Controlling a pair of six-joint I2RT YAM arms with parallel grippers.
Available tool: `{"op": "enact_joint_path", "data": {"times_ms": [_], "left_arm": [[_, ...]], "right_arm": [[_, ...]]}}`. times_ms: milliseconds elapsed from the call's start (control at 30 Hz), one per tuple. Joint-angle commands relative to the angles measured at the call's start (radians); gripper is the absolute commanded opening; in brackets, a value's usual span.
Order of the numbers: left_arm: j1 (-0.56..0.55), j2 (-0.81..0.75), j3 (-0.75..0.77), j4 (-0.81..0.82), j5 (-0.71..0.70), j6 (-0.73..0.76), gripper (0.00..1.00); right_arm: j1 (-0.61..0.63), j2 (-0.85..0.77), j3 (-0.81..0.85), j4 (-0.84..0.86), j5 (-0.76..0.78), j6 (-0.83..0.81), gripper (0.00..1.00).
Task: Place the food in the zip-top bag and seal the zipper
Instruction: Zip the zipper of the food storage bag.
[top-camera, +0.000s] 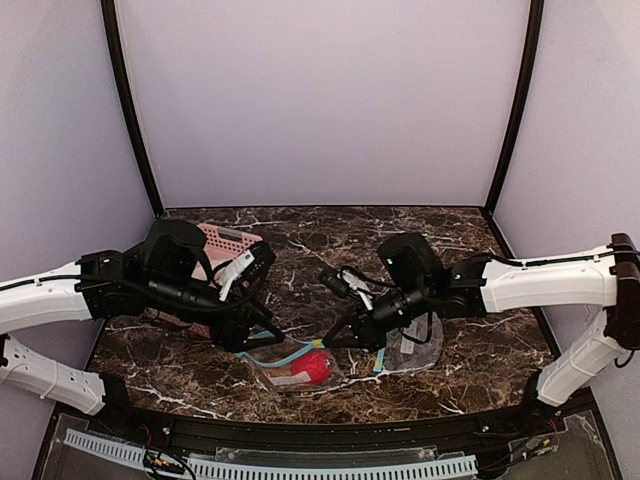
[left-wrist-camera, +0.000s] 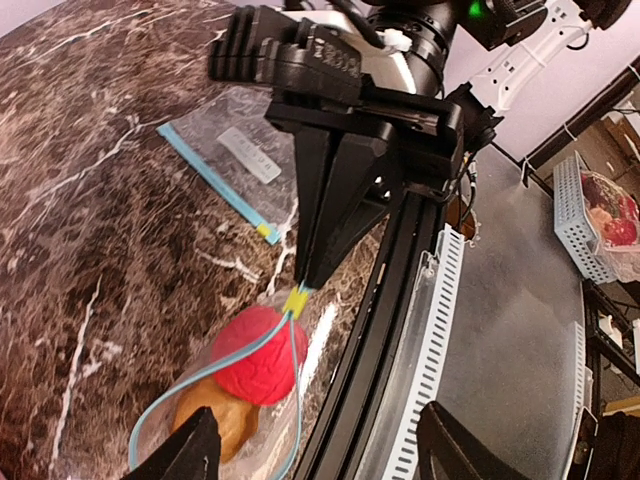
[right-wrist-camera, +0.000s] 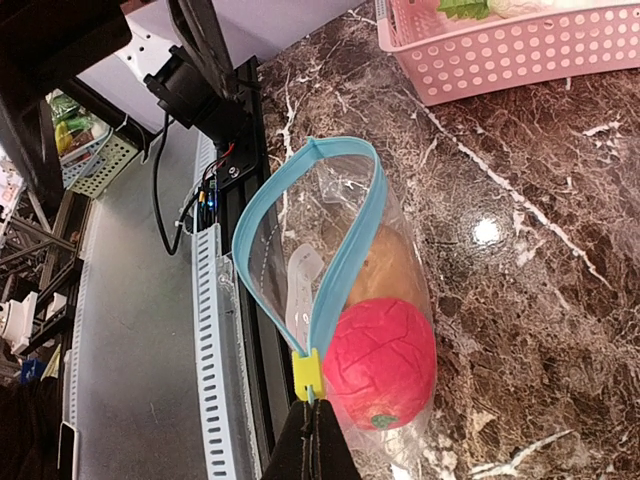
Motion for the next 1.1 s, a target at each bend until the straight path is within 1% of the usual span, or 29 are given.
{"op": "enact_joint_path", "data": {"times_ms": [0, 67, 133, 233, 400, 600, 767, 1067], "left_arm": [[-0.013, 0.100, 0.024, 0.203, 0.119, 0.094, 0.66], [-0.014, 0.151, 0.048, 0.225, 0.136, 0.113, 0.61], [-0.014, 0.195, 0.058, 0.246, 0.148, 0.133, 0.52], [-0.013, 0.245, 0.049, 0.267, 0.160, 0.138, 0.47], [-0.013, 0.265, 0.016, 0.305, 0.145, 0.140, 0.38], [-0.013, 0.276, -0.030, 0.335, 0.141, 0.130, 0.33], [-0.013, 0.294, -0.062, 0.358, 0.150, 0.124, 0.32], [-0.013, 0.320, -0.058, 0.388, 0.150, 0.123, 0.30]], "right_arm": [[0.006, -0.045, -0.021, 0.024, 0.025, 0.019, 0.00], [0.006, -0.049, -0.027, 0.024, 0.029, 0.021, 0.00], [0.005, -0.053, -0.026, 0.025, 0.031, 0.023, 0.00], [0.005, -0.054, -0.026, 0.026, 0.032, 0.024, 0.00], [0.006, -0.054, -0.025, 0.026, 0.027, 0.024, 0.00], [0.006, -0.056, -0.023, 0.025, 0.028, 0.023, 0.00], [0.006, -0.063, -0.024, 0.026, 0.032, 0.023, 0.00], [0.005, -0.073, -0.035, 0.026, 0.031, 0.029, 0.00]]}}
